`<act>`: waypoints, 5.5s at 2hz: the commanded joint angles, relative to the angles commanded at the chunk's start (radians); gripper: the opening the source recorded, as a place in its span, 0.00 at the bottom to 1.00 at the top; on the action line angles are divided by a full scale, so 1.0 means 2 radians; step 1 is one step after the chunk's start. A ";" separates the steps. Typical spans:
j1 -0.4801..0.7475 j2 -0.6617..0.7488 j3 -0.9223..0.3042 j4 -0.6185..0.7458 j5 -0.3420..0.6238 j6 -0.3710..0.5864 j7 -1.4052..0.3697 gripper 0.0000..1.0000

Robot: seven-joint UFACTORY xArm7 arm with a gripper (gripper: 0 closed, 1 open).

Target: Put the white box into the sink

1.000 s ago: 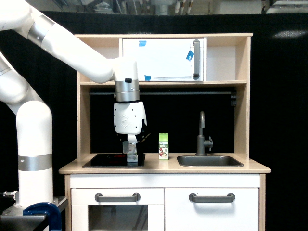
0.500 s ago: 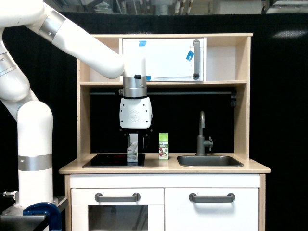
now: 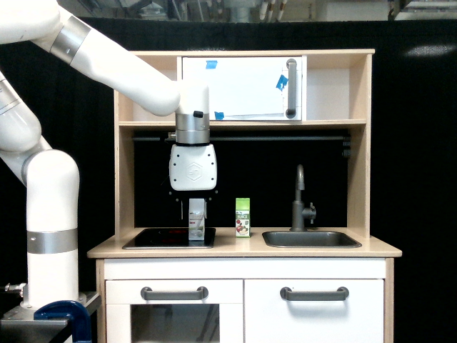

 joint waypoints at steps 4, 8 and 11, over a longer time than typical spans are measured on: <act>0.096 0.093 -0.108 0.066 0.199 0.049 -0.118 1.00; 0.119 0.136 -0.082 0.058 0.254 0.000 -0.131 0.00; -0.022 0.512 -0.089 0.513 0.372 0.233 -0.241 0.00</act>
